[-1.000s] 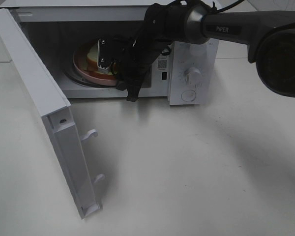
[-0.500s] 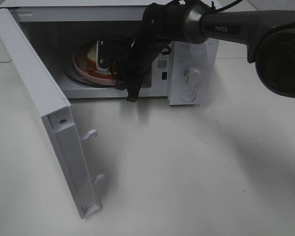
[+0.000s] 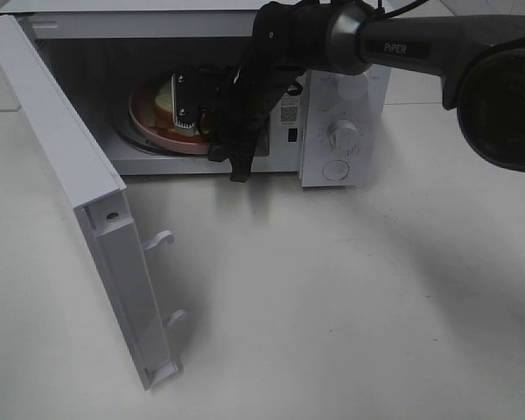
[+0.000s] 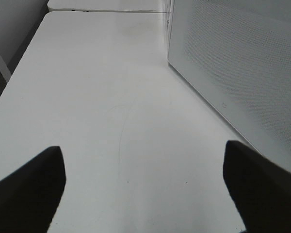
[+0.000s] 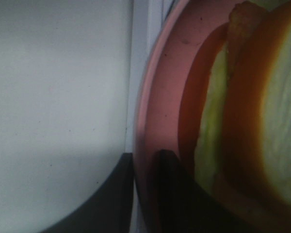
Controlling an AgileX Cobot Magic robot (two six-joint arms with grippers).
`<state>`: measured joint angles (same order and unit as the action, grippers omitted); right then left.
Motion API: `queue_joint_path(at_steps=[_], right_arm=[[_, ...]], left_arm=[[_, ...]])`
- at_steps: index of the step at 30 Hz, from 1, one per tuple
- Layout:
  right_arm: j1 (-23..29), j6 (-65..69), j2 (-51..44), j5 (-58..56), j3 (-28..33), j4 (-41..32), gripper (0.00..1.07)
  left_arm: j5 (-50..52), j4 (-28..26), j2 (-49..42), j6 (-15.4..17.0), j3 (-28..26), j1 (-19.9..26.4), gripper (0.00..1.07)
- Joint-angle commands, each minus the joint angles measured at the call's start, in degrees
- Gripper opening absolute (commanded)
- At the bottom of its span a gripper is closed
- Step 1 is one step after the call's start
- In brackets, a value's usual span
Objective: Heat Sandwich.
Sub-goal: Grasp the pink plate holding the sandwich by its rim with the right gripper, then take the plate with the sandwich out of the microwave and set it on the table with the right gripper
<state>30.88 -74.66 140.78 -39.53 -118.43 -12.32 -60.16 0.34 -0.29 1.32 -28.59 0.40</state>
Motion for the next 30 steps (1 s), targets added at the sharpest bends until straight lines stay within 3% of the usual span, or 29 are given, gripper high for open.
queue_joint_path(at_steps=[1, 20, 30], right_arm=[[-0.1, 0.2, -0.3, -5.3, 0.5, -0.1, 0.0], [2.7, -5.0, -3.8, -12.2, 0.7, 3.9, 0.0], [4.0, -7.1, -8.0, -7.0, 6.6, 4.0, 0.0]], left_arm=[[0.8, 0.0, -0.9, -0.1, 0.2, 0.2, 0.82], [0.8, 0.0, -0.9, -0.1, 0.2, 0.2, 0.82], [0.8, 0.0, -0.9, -0.1, 0.2, 0.2, 0.82]])
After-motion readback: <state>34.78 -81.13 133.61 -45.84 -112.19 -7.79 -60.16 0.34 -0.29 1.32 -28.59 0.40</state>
